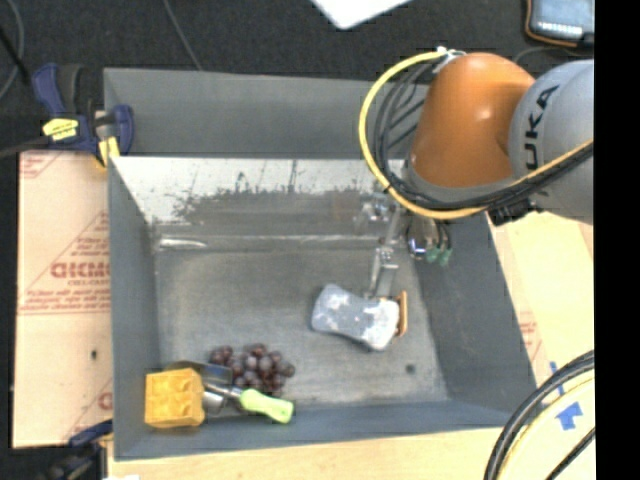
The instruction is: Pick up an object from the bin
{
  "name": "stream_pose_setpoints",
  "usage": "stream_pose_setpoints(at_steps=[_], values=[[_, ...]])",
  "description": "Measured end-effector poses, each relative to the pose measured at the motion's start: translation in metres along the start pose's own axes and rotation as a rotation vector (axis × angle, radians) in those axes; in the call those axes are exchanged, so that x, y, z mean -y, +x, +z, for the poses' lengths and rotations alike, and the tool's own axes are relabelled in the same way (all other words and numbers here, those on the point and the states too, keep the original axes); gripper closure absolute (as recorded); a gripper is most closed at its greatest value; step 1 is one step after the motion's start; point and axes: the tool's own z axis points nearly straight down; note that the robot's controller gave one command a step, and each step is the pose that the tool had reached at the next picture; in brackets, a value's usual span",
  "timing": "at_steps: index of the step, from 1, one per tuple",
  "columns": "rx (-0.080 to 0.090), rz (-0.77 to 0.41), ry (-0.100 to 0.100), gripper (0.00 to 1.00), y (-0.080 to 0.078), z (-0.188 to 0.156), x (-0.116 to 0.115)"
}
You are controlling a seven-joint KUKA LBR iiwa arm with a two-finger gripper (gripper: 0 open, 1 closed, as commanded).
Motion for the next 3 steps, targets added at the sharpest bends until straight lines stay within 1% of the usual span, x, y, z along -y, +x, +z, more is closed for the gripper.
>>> stream_pose_setpoints(at_steps=[1,2,3], values=[[0.015,0.006,0.000,0.00,0.006,0.012,0.009],[0.004,0.025,0.001,0.00,0.048,0.079,0.028],[-0.002,0.068,0.000,0.00,0.064,0.107,0.030]])
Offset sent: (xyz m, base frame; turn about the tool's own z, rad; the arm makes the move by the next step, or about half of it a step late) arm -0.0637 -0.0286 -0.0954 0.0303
